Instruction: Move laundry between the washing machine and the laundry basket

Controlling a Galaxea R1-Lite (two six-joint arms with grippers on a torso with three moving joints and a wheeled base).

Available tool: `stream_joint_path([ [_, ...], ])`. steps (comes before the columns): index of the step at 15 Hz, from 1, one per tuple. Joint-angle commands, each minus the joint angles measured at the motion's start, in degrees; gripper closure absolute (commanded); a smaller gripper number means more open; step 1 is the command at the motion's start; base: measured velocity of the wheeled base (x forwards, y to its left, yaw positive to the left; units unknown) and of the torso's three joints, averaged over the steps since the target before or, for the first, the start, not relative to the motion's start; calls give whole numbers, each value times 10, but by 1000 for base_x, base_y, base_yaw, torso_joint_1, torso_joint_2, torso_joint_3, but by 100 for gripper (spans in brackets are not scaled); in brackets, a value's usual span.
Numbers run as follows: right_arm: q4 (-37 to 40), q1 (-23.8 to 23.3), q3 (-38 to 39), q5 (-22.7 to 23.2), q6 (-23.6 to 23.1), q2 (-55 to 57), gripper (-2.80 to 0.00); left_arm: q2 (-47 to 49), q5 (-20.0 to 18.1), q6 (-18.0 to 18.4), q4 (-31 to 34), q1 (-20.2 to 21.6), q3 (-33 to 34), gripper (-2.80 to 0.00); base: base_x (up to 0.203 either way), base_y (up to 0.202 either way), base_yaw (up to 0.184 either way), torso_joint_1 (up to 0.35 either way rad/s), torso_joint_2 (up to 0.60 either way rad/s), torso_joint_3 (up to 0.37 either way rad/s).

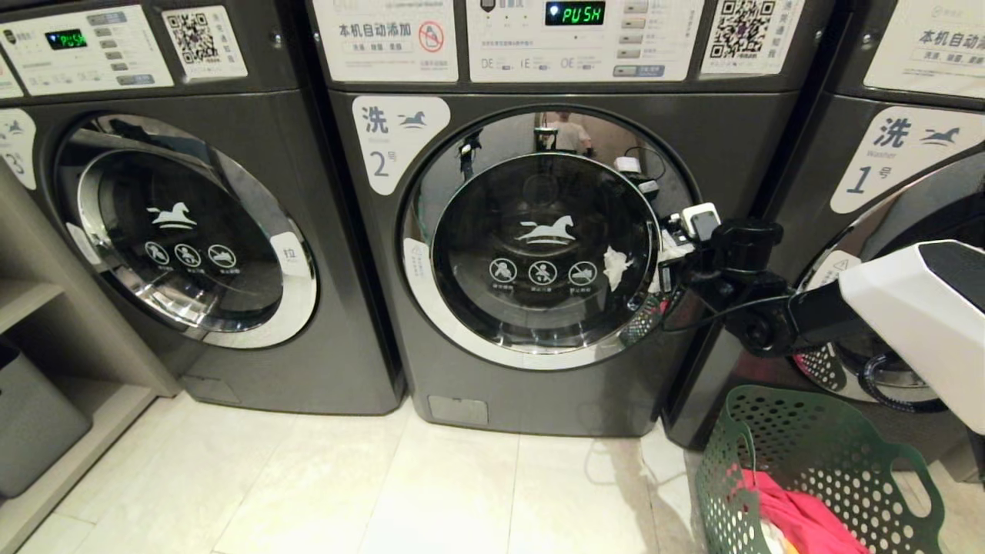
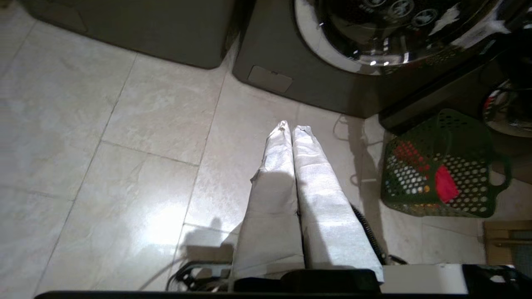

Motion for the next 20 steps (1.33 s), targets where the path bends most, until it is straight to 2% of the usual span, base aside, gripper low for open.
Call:
stream_joint_path([
  [1, -5, -1, -15, -1, -1, 23, 0, -20, 1, 2, 18, 31, 0, 0, 0, 0, 0, 0, 0, 0],
  [3, 1, -1, 6, 2, -3, -5, 0, -37, 0, 22, 26, 50, 3, 0, 0, 0, 0, 0, 0, 0],
  [6, 77, 10, 87, 16, -3, -155, 0, -35, -1, 23, 43, 63, 2, 0, 0, 0, 0, 0, 0, 0],
  [9, 200, 19, 205, 40, -3, -345, 0, -30, -9, 30, 75, 108, 6, 0, 0, 0, 0, 0, 0, 0],
  [11, 251, 23, 326, 51, -4, -470, 0, -43, -44, 37, 97, 148, 11, 0, 0, 0, 0, 0, 0, 0],
  [12, 266, 24, 401, 54, -3, -533, 0, -54, -69, 46, 110, 182, 16, 0, 0, 0, 0, 0, 0, 0],
  [14, 284, 25, 541, 58, -1, -651, 0, -104, -136, 90, 136, 266, 44, 0, 0, 0, 0, 0, 0, 0],
  [17, 298, 26, 733, 60, 1, -847, 0, -229, -287, 202, 157, 429, 138, 0, 0, 0, 0, 0, 0, 0],
  [19, 322, 26, 805, 63, 0, -973, 0, -279, -359, 250, 147, 476, 224, 0, 0, 0, 0, 0, 0, 0],
  [20, 359, 26, 818, 68, 2, -1033, 0, -281, -370, 261, 123, 483, 256, 0, 0, 0, 0, 0, 0, 0],
])
